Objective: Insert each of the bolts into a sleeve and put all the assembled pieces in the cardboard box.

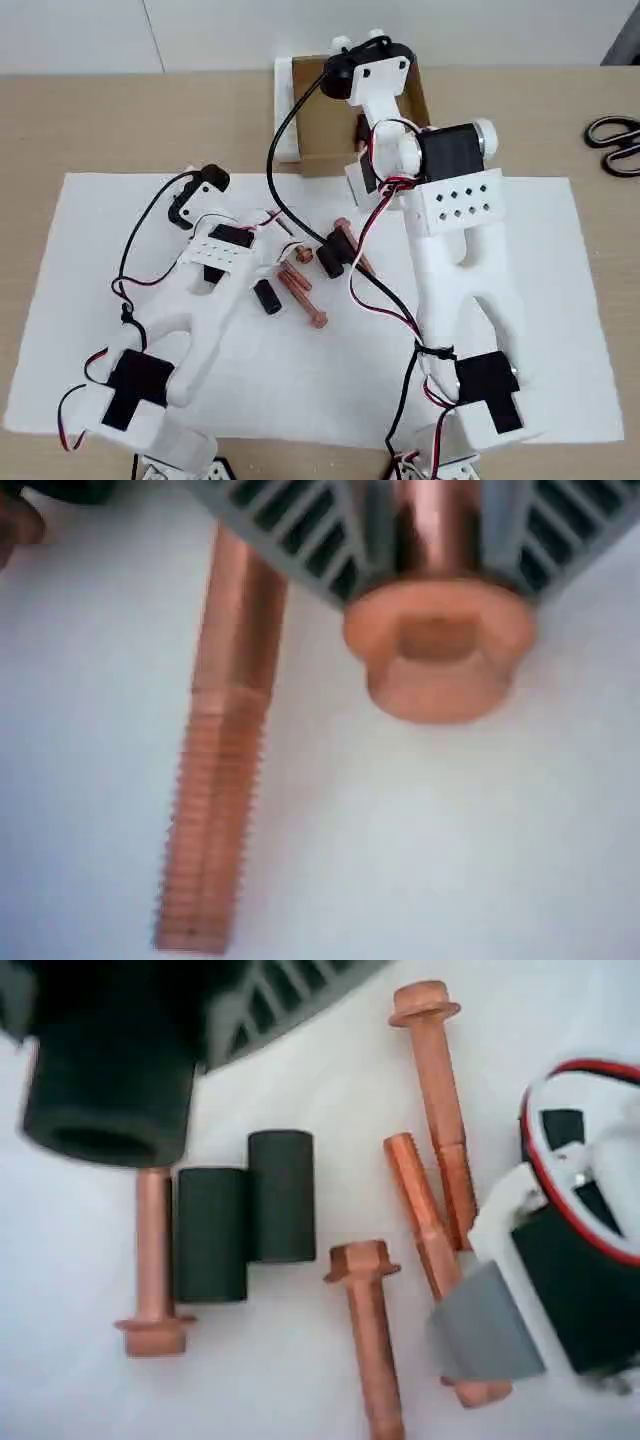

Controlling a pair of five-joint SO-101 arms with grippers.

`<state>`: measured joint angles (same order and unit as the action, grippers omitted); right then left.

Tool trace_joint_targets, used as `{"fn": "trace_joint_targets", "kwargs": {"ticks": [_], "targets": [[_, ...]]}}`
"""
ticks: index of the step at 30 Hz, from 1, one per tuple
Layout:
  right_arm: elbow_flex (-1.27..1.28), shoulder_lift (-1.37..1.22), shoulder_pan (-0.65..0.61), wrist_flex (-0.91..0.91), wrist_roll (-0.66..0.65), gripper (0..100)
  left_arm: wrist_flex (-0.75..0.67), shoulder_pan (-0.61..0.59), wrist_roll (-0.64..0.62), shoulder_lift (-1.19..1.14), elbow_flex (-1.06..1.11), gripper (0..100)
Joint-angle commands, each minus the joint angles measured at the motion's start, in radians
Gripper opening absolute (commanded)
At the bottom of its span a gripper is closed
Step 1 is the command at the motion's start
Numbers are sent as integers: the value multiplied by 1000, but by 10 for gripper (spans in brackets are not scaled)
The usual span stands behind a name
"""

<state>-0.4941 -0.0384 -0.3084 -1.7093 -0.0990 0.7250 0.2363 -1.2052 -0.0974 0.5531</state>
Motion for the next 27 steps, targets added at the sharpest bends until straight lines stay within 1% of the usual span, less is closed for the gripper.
{"fn": "trace_joint_targets", "kwargs": {"ticks": [1, 8, 10, 14, 19, 22, 25, 27], "targets": [[-5, 53, 10, 1, -8, 14, 55, 3, 5, 5, -99, 6], [-5, 54, 10, 1, -8, 14, 376, -2, 11, 5, -383, 6], [-5, 58, 10, 1, -8, 14, 463, -2, 60, 5, -466, 6], [-5, 61, 12, 1, -8, 14, 621, -34, 216, 5, -615, 6], [-5, 61, 12, 1, -8, 14, 810, -181, 483, -3, -792, 6], [-5, 61, 12, 1, -8, 14, 864, -267, 605, 3, -817, 6], [-5, 62, 12, 1, -8, 14, 890, -284, 723, 3, -819, 6], [-5, 62, 12, -1, -8, 13, 891, -278, 856, -8, -814, 6]]}}
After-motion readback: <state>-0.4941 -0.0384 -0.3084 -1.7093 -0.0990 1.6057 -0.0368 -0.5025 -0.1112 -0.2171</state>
